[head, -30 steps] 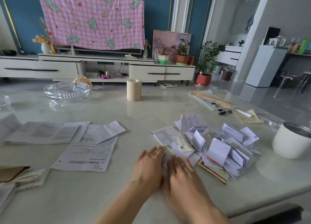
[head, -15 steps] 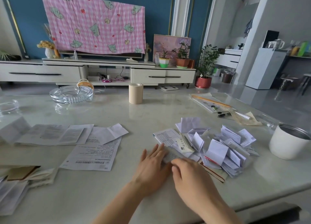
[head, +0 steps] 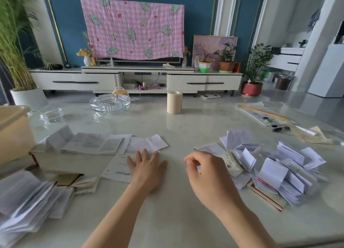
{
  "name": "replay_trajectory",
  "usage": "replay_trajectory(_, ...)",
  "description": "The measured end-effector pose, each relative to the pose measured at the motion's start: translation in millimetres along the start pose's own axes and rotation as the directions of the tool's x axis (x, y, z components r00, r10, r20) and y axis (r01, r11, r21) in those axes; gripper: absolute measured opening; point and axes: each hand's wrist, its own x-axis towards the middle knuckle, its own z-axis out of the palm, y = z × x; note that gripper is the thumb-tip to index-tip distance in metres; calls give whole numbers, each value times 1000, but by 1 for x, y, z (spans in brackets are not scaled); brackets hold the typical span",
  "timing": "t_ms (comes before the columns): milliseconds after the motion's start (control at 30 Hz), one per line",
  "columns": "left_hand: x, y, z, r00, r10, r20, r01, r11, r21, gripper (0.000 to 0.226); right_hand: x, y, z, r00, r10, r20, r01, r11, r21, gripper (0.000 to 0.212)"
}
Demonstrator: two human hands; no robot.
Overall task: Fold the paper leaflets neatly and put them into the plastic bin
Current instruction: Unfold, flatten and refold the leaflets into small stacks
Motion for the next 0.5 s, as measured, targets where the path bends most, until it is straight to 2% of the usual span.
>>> replay_trajectory(133,0,3,-7,997,3,-79,3,997,80,48,1,1,3,997,55,57,-55,998,9,24)
replay_trajectory(200,-3,6,-9,991,14,-135,-9,999,38,42,3,2,3,995,79,67,-82,996,35,24)
replay_trajectory(267,-6,8,-15,964,-1,-265,-38,989,-144,30,7,5,2,991,122,64,-127,987,97,23)
replay_trajectory(333,-14,13,-27,900,-99,-425,-118,883,-455,19,10,8,2,980,186,65,-196,961,194,22)
replay_trajectory(367,-21,17,-36,880,-176,-441,-148,781,-607,15,12,9,2,969,237,64,-245,931,272,20)
replay_trajectory(400,-27,21,-45,887,-242,-394,-163,635,-755,13,13,9,1,950,304,67,-307,878,366,16)
replay_trajectory(433,-36,24,-53,919,-267,-291,-161,421,-893,15,14,9,0,925,371,87,-366,805,466,12)
replay_trajectory(467,-45,28,-61,963,-217,-160,-128,156,-979,19,14,9,-3,892,434,127,-426,714,555,17)
replay_trajectory(500,-52,31,-68,990,-133,-46,-56,-67,-996,24,15,9,-5,861,471,190,-474,609,637,30)
